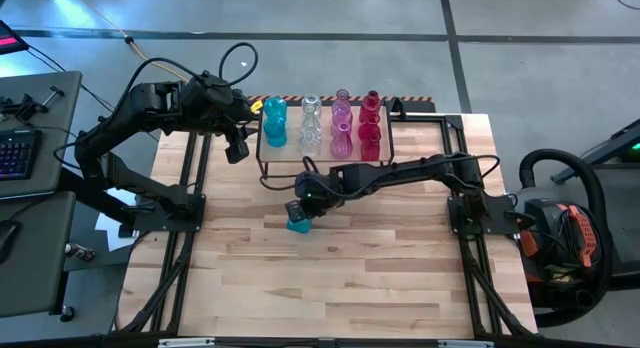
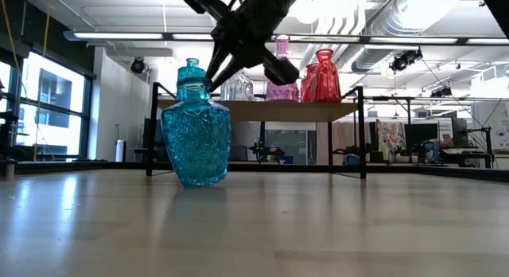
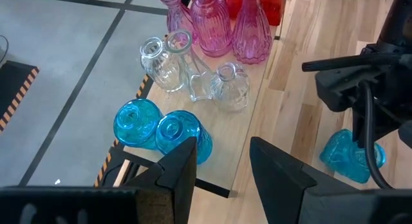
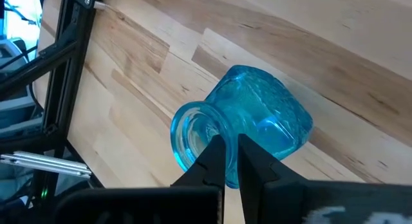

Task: Sort vases onto shelf
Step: Put the blue vase on the shelf aligned with the other blue vase

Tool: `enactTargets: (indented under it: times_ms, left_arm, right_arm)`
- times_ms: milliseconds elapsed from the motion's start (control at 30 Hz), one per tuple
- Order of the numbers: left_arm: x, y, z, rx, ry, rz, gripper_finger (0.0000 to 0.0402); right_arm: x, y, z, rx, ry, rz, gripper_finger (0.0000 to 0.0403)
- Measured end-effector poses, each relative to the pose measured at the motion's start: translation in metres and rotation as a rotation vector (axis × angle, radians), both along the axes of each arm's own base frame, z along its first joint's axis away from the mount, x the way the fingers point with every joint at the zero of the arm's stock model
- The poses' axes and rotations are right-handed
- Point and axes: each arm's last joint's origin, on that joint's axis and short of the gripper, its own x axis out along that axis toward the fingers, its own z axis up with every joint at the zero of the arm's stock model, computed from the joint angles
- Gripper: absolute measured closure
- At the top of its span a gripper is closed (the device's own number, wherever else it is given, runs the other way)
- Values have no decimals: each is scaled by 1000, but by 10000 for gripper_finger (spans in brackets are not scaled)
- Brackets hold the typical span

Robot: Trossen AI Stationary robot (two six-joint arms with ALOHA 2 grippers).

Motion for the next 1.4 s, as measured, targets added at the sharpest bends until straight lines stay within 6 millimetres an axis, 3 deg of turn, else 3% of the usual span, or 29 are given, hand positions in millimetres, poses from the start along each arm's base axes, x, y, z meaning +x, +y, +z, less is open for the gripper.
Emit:
enactTargets:
  times_ms: [300,600,800,1100,1300,1400]
  left_arm:
    - [0,0,0,0,-1,0,266]
    - [0,0,0,0,0,0,266]
    - [0,0,0,0,0,0,266]
    - [0,0,0,0,0,0,266]
    - [0,0,0,0,-1,0,266]
    - [0,0,0,0,0,0,266]
  right_arm:
    - [-1,-4,-1,6,14,-5,399]
    - [-2,-6,-4,2,41,0,339]
    - [-4,-6,-2,-14,41,21,329]
    - [-36,-15,46,-161,24,85,329]
    - [-73,-38,90,-392,-37,114,330]
    - [-94,-48,103,-512,-147,131,339]
